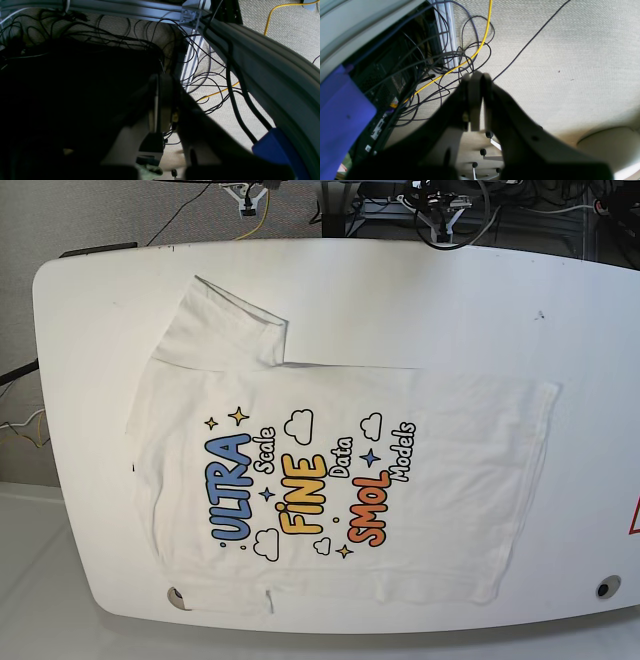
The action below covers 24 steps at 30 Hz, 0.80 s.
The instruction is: Fold the T-shirt properly
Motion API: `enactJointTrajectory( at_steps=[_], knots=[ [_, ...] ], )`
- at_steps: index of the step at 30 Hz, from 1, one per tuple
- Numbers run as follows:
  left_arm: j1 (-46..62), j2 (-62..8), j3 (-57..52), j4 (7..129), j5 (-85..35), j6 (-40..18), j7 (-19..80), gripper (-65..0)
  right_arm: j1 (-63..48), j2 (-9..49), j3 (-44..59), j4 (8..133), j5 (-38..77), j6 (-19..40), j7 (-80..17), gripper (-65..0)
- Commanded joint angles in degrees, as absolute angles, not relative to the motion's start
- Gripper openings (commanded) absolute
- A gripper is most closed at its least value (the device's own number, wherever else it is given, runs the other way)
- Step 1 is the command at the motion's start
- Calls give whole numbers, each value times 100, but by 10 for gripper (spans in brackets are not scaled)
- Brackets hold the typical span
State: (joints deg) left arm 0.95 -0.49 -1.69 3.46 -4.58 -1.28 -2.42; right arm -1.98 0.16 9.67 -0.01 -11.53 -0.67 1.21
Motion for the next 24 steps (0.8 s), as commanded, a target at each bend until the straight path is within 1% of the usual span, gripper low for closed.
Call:
enactJointTrajectory(
  at_steps=[1, 24],
  knots=[
    [136, -11, -141, 380, -436, -107, -263, -635, -211, 49, 983, 0, -1186, -71, 160, -645],
    [130, -26, -159, 361, -436, -120, -291, -640, -235, 33, 977, 22, -1161, -45, 174, -643]
  ],
)
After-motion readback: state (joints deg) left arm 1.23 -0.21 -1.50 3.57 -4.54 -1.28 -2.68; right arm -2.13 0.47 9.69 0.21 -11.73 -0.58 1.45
